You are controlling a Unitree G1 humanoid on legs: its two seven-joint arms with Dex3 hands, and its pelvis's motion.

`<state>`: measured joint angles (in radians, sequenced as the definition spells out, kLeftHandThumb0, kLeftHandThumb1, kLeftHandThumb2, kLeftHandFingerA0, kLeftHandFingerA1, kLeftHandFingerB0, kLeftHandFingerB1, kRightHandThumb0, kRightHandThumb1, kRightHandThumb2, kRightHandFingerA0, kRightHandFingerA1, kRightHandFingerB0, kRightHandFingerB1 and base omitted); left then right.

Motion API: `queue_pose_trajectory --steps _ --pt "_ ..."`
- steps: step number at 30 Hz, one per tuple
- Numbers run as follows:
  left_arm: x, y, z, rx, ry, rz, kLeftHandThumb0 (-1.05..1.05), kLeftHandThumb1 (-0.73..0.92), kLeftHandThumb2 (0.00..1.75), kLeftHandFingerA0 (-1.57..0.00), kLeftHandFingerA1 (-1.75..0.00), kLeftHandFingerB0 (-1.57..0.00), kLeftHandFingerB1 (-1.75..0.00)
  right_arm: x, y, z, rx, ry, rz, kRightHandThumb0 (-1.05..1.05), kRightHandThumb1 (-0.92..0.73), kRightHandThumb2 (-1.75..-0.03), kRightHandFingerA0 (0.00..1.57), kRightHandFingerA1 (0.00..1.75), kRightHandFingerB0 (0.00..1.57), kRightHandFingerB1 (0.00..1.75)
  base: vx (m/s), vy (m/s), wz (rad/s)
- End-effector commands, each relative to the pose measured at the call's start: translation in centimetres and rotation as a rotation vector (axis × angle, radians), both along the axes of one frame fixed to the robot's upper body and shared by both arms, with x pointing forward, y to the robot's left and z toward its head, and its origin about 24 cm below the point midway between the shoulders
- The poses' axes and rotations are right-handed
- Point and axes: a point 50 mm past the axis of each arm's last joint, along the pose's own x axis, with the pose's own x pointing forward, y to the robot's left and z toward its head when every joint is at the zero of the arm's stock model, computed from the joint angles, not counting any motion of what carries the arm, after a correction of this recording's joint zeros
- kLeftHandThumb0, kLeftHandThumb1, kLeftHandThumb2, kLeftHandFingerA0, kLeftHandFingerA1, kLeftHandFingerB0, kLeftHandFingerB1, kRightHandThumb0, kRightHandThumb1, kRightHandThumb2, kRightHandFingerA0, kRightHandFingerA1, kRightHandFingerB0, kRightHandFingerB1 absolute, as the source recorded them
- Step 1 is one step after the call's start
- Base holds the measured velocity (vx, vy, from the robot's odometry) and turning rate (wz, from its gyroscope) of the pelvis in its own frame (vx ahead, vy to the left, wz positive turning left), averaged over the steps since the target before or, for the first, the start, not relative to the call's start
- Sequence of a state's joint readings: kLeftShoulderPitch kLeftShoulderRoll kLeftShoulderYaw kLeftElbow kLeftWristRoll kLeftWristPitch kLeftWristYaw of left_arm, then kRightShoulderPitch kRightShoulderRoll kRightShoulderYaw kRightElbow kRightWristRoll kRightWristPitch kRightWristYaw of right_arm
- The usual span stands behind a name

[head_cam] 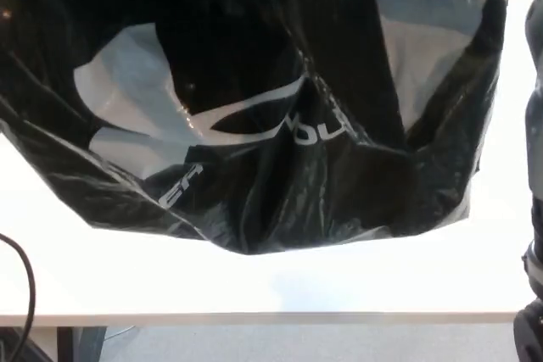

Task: A plastic bag is kept infront of the robot in the middle of the desk and the robot uses both its hands to grab it from the top and lifts it up and then releases it.

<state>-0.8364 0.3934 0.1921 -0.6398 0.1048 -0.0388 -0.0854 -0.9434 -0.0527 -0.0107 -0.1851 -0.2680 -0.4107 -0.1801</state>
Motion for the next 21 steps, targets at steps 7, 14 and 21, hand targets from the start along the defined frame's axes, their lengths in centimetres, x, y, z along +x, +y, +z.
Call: queue_pose_trajectory --steps 7,14,21 --pt "9.7 3.1 -0.3 0.049 0.260 0.221 -0.21 0.69 0.60 -0.91 -1.75 -0.63 -1.75 9.5 -1.1 -0.8 -0.139 0.290 -0.213 -0.08 -0.61 -0.63 0.86 1.75 0.67 1.75 0.00 0.000 0.00" --pt "15.2 4.7 -0.6 0.079 0.487 0.381 0.00 0.53 0.75 -0.79 -1.75 -0.59 -1.75 14.8 -2.8 -3.4 -0.204 0.598 -0.436 -0.13 -0.43 -0.83 1.17 1.38 0.98 1.27 0.00 0.000 0.00" --pt "17.7 5.7 -2.9 0.037 0.651 0.521 -0.02 0.48 0.86 -1.15 -1.42 -0.98 -1.33 16.3 -2.6 -5.9 -0.251 0.704 -0.511 -0.09 -0.58 -0.57 0.81 1.75 0.64 1.75 0.00 0.000 0.00"
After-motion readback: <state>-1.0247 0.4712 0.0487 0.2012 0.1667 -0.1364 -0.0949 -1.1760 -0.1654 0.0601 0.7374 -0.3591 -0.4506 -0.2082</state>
